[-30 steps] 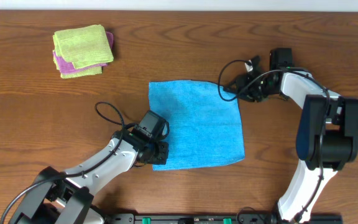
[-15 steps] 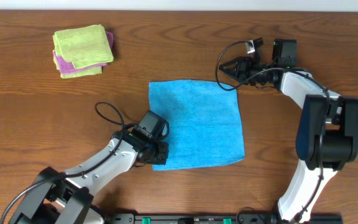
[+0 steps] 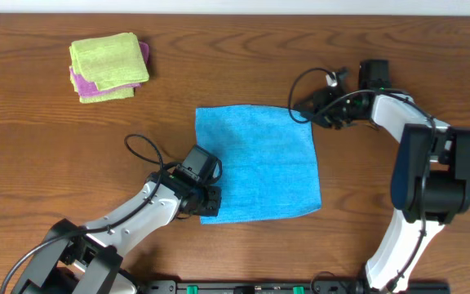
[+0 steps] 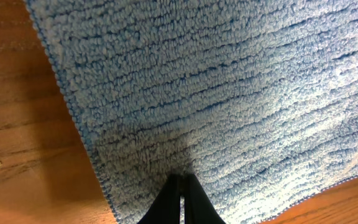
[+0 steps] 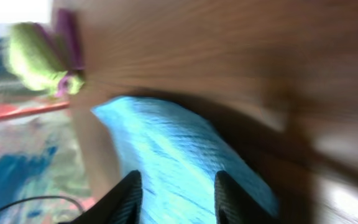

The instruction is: Fold the cloth

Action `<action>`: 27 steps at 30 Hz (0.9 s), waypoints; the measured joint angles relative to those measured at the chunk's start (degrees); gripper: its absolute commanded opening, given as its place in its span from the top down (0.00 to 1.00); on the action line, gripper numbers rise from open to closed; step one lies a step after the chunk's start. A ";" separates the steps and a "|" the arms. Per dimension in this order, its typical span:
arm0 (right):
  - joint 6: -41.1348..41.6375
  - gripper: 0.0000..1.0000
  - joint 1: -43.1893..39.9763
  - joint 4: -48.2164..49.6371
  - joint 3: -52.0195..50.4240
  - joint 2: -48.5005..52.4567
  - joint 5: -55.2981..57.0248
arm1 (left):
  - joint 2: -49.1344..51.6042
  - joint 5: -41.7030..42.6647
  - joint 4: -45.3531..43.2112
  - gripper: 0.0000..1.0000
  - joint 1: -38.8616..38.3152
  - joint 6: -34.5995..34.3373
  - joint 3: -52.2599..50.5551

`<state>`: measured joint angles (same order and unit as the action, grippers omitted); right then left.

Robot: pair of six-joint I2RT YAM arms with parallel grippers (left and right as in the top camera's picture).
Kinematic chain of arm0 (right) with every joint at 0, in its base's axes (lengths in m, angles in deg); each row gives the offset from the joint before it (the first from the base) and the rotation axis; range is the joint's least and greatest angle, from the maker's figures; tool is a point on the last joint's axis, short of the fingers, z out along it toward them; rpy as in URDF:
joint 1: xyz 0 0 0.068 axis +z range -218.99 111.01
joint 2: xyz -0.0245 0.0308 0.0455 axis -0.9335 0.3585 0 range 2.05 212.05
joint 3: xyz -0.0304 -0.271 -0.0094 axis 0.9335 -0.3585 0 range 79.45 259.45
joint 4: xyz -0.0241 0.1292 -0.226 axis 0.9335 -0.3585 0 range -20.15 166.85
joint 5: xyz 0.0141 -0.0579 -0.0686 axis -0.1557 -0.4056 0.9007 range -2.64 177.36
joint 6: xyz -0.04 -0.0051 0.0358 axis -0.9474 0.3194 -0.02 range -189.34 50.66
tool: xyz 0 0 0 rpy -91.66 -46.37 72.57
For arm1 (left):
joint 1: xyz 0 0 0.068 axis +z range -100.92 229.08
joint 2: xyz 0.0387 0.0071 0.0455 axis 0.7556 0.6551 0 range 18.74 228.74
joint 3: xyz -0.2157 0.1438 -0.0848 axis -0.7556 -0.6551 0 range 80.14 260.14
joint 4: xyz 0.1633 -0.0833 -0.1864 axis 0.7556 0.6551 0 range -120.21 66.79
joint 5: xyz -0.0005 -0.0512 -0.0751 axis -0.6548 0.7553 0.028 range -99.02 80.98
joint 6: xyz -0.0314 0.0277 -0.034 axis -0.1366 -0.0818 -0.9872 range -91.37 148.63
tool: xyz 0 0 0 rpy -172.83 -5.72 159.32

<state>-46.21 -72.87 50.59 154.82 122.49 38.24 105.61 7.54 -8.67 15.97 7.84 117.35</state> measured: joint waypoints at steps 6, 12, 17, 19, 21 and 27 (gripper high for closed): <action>-6.60 0.53 -4.26 -7.17 0.00 -4.02 6.51 | -0.02 0.00 0.00 0.94 0.00 0.02 0.00; -16.02 0.47 -6.80 -17.70 0.09 -11.80 10.12 | -0.02 0.07 -0.13 0.94 0.00 0.02 -0.02; -19.85 0.46 -6.43 -20.35 -0.31 -12.39 10.34 | -0.02 0.22 -0.17 0.94 0.00 0.02 -0.07; -20.87 0.44 -6.43 -19.32 -1.95 -12.48 10.12 | -0.02 0.22 -0.17 0.94 0.00 0.02 -0.07; -21.46 0.41 -6.43 -17.40 -4.94 -12.59 10.12 | -0.02 0.22 -0.20 0.94 0.00 0.02 -0.07; -22.80 0.32 -6.56 -9.01 -14.47 -14.49 10.40 | -0.02 0.46 -0.22 0.94 0.00 0.02 -0.07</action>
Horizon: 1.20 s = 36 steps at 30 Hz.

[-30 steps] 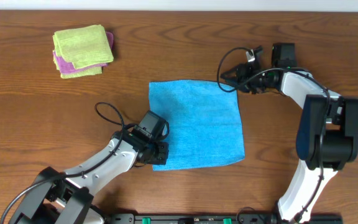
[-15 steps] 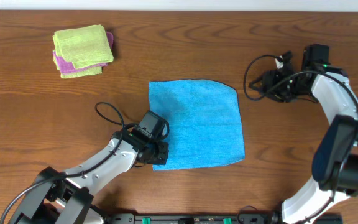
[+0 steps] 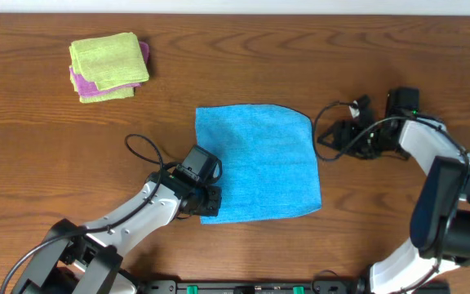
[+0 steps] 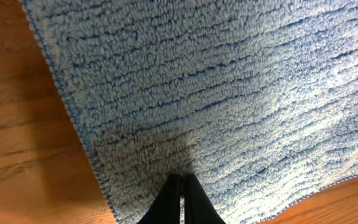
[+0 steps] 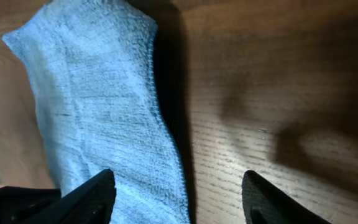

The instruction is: Fold the cloth

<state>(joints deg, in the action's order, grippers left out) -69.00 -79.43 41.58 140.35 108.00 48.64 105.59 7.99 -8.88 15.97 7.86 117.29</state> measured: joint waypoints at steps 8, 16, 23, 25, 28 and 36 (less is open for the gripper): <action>0.55 0.31 0.66 6.40 -0.11 -1.36 -1.51 | 0.00 0.50 -0.22 0.94 0.00 -0.02 -0.11; 2.67 0.31 2.05 9.73 -0.11 -0.17 -4.63 | 0.00 0.63 -0.39 0.94 0.00 -0.02 -0.17; 3.93 0.32 2.34 12.41 -0.11 3.04 -5.88 | 0.02 0.83 -0.74 0.94 0.00 -0.02 -0.28; 4.68 0.34 2.56 13.75 -0.13 4.11 -6.36 | 0.02 0.85 -0.76 0.94 0.00 -0.02 -0.28; 5.92 0.37 3.17 15.17 -0.13 5.27 -6.88 | 0.02 0.92 -0.76 0.94 0.00 -0.02 -0.31; 9.31 0.44 6.16 19.30 -0.11 8.07 -8.72 | 0.02 1.01 -0.81 0.94 0.00 -0.02 -0.33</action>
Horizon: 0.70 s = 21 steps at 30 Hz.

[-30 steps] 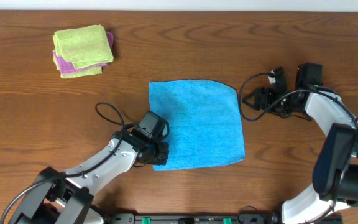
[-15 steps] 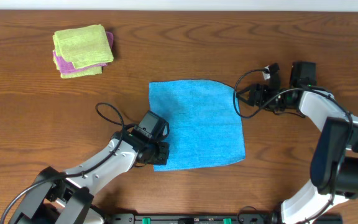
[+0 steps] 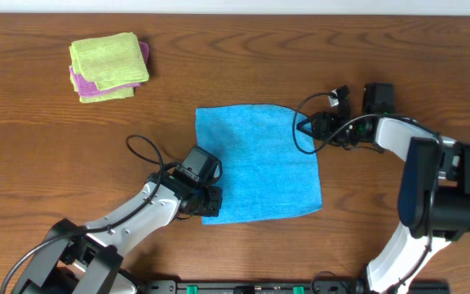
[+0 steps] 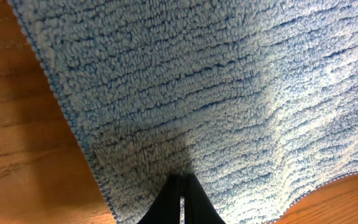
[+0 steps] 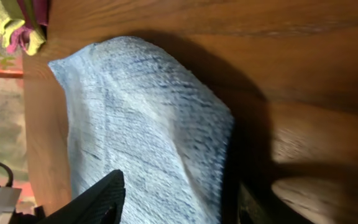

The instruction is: Fold the cloth

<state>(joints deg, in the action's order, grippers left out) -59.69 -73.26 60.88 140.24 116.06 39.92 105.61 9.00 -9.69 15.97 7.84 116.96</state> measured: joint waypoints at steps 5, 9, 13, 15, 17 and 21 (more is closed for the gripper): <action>2.25 0.44 1.01 2.78 -0.02 0.00 -0.17 | -0.02 0.00 0.00 0.94 0.00 0.00 0.00; 5.40 0.43 1.18 7.15 0.00 0.00 -0.81 | 0.00 0.00 0.00 0.94 0.00 0.00 0.00; 8.04 0.43 1.20 8.81 0.00 0.15 -2.60 | -0.02 0.00 0.00 0.94 0.00 0.00 0.00; 9.11 0.42 1.31 9.20 0.00 0.57 -3.23 | 0.00 0.00 0.00 0.94 0.00 0.00 0.00; 9.94 0.42 1.38 10.27 -0.02 0.90 -3.85 | 0.00 0.00 0.00 0.94 0.00 0.00 0.00; 11.21 0.43 1.90 16.13 -0.07 0.94 -5.75 | -0.02 0.00 0.00 0.94 0.00 0.02 0.00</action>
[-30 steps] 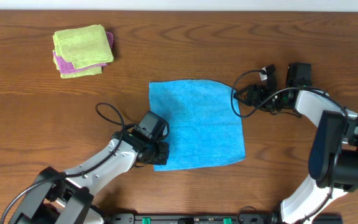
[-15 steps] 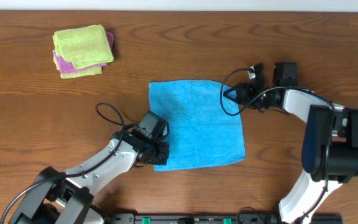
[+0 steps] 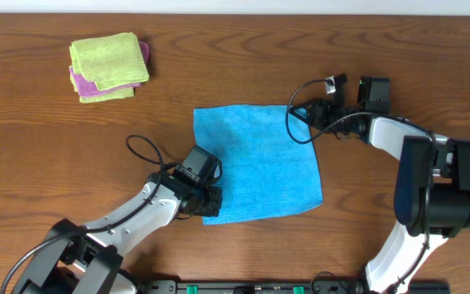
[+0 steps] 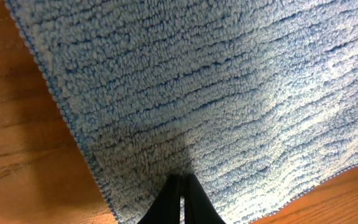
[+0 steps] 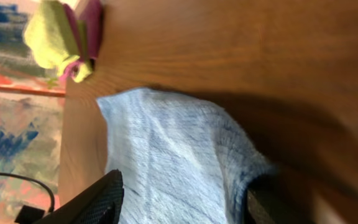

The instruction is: Fold the cloth

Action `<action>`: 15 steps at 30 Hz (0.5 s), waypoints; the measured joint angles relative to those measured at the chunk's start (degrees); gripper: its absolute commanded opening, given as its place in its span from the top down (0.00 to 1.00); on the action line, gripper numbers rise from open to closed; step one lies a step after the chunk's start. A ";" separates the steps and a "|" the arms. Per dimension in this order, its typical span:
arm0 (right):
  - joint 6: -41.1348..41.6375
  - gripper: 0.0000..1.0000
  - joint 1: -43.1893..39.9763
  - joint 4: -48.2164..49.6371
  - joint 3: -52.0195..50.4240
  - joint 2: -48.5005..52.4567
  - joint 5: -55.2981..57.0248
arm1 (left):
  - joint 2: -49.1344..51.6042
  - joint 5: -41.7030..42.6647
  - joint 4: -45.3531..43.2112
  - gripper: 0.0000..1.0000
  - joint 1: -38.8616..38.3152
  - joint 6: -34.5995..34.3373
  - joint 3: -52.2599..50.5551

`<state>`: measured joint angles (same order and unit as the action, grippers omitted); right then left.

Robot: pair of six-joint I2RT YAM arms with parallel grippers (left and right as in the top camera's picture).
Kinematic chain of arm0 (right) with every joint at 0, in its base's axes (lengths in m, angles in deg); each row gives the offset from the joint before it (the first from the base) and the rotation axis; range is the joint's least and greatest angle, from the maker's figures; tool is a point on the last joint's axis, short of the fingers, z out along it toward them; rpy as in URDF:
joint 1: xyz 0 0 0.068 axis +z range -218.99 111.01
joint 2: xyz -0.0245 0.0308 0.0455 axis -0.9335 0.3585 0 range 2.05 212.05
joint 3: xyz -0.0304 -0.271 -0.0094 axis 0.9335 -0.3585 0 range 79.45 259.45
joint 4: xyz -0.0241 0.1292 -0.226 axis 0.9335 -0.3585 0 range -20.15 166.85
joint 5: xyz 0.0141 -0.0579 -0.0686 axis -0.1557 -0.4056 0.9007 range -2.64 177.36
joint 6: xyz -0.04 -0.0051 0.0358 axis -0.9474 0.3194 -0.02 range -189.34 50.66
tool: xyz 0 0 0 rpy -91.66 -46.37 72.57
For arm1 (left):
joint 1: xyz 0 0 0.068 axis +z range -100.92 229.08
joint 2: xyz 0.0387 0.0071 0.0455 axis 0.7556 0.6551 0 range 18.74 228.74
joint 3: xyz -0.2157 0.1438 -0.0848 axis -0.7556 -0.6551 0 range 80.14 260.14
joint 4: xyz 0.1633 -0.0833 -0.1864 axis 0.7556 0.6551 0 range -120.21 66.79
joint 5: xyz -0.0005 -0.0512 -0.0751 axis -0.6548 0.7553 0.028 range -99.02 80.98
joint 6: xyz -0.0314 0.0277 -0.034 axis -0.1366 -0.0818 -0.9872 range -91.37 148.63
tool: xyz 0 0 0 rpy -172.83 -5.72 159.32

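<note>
A blue terry cloth (image 3: 258, 162) lies spread flat on the wooden table (image 3: 382, 220). My left gripper (image 3: 210, 207) sits at its near left corner, shut with its tips pinched on the cloth; in the left wrist view the closed left gripper (image 4: 182, 186) rests on the blue cloth (image 4: 216, 81). My right gripper (image 3: 300, 121) is at the far right corner. In the right wrist view the right gripper (image 5: 182, 199) is open, with the slightly humped corner of the cloth (image 5: 166, 149) between its two fingers (image 5: 98, 199).
A folded stack of green and magenta cloths (image 3: 108, 65) lies at the far left of the table, also seen as the green stack (image 5: 58, 37) in the right wrist view. A black cable loop (image 3: 145, 151) lies beside the left arm.
My right gripper has shifted from the cloth's right edge up to its far right corner, and that corner now bulges between the open fingers. The left gripper has stayed put.
My right gripper stood open at the far right corner, then was out on bare table to the right of the cloth. After that it was back at the right edge, and now it straddles the corner. The left gripper stayed shut on the near left corner throughout.
</note>
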<state>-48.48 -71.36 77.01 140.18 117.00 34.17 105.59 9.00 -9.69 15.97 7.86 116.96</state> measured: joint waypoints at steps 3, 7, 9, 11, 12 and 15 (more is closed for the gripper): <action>0.28 0.42 0.37 3.32 0.00 0.00 -0.98 | 0.02 0.02 0.00 0.94 0.00 -0.02 0.00; 0.35 0.39 0.52 8.26 0.00 0.00 -3.54 | 0.00 0.02 0.00 0.94 0.00 -0.02 0.00; -0.33 0.36 0.68 10.01 0.00 0.00 -4.85 | 0.02 0.00 -0.02 0.94 0.00 -0.02 0.00; -0.98 0.35 0.76 10.64 0.00 0.00 -5.77 | 0.02 0.02 0.02 0.94 0.00 -0.02 0.00; -1.25 0.34 0.76 10.67 0.00 0.00 -6.03 | 0.00 0.02 0.00 0.94 0.00 -0.02 0.00; -1.92 0.37 0.81 9.84 0.00 0.00 -6.03 | 0.02 0.00 0.04 0.94 0.00 -0.02 0.00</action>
<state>-50.40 -70.55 86.85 140.18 117.00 28.14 105.61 9.00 -9.65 15.97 7.84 116.96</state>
